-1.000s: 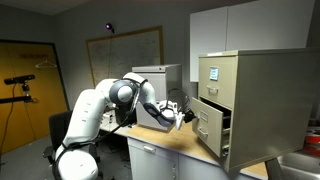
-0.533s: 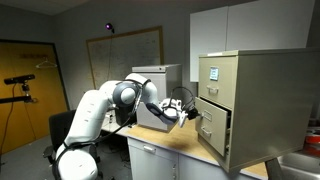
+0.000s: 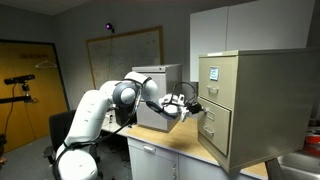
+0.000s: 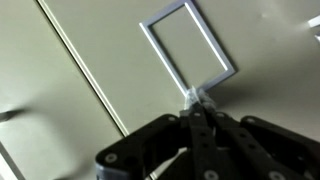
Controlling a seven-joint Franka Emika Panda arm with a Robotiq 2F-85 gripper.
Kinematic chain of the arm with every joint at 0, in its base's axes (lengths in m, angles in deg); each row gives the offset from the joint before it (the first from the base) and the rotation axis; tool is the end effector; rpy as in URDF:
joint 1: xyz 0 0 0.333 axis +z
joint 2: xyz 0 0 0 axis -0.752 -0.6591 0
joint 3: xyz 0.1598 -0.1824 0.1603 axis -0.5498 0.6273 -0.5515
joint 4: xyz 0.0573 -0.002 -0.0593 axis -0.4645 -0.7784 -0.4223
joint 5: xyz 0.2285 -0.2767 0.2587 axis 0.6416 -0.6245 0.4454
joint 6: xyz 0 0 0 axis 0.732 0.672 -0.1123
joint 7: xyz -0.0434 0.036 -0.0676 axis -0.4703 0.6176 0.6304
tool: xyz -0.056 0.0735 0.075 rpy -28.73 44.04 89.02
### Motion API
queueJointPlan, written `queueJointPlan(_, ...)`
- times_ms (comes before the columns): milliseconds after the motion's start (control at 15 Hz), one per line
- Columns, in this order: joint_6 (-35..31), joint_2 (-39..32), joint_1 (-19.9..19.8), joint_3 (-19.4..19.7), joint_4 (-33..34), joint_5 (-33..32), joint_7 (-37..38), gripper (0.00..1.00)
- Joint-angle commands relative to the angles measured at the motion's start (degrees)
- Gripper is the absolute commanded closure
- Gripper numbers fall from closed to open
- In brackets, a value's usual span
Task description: Close the bottom drawer of the file cabinet
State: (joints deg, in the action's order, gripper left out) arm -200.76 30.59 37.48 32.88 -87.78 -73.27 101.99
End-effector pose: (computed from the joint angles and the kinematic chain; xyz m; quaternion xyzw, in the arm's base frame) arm 0.7170 -0.1943 0.3295 0.7631 0.0120 0.3455 0.5460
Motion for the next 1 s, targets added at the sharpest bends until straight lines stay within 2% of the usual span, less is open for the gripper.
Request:
queueJointPlan(0,1.8,-4.6,-1.5,1.8,11.3,3.6,-0.1,1.0)
queueJointPlan(200,1.7,-5.2,-1.7,1.7,13.7,13.6,-1.2,1.0)
queueJointPlan(467,-5.5,-6.3,-3.1,1.7,18.0,29.0,-1.1,1.0)
queueJointPlan(733,-15.4,-6.8,-2.8,5.4,19.8,29.5,-1.0,1.0)
queueJointPlan(933,-17.8,-6.8,-2.2,7.7,19.6,28.0,-0.6,1.0)
